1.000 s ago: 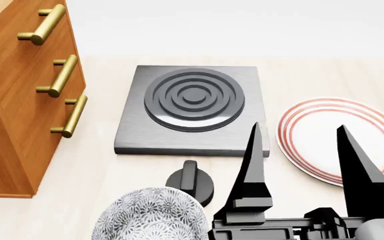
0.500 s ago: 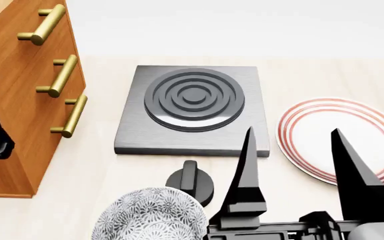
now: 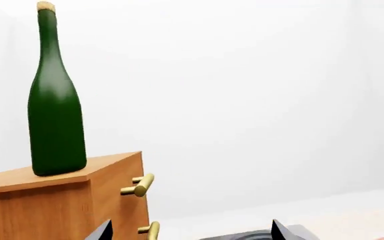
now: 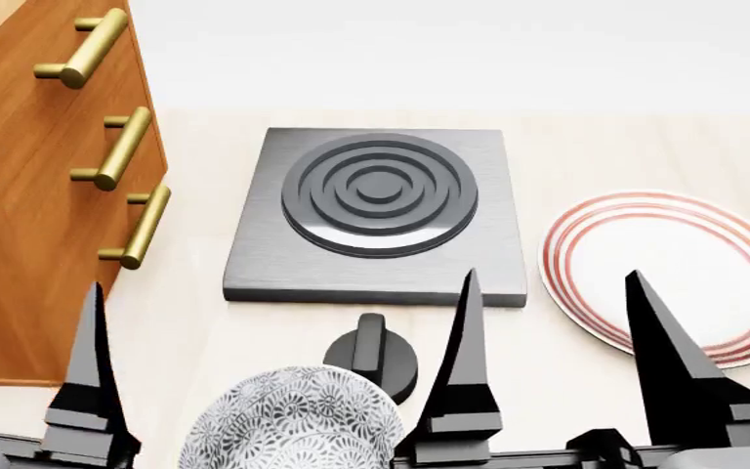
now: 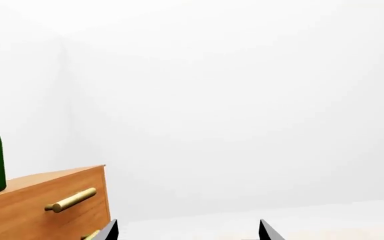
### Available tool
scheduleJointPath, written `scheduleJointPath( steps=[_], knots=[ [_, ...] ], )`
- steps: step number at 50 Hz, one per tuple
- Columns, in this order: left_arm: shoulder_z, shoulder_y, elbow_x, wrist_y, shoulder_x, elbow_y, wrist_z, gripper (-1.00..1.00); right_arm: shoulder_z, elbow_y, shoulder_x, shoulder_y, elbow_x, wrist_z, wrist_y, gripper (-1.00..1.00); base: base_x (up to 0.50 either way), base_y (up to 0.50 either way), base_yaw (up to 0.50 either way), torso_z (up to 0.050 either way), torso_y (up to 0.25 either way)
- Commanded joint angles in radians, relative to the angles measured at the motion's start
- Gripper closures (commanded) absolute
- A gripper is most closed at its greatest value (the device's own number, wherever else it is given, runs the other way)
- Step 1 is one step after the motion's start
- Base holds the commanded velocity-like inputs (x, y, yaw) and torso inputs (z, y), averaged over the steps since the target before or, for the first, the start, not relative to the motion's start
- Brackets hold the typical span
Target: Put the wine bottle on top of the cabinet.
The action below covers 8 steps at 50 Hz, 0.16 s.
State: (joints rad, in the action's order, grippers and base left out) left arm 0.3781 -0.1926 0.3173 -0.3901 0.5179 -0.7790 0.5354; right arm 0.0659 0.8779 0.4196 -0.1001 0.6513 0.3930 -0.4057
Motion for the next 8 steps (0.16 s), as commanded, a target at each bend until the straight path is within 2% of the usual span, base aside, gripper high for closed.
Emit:
scheduleJointPath(
  steps=[1,8],
  knots=[
    [0.051,0.019,-0.039,0.001,-0.005,-0.018,0.000,-1.00,0.017,-0.009,-0.002,0.007,-0.010,-0.005,0.010,-1.00,0.00,0.00,0.00,0.000,0.000],
    [0.060,0.012,-0.037,0.005,-0.011,-0.006,-0.006,-1.00,0.020,-0.012,-0.001,0.008,-0.009,-0.004,0.014,-1.00,0.00,0.00,0.00,0.000,0.000]
  ],
)
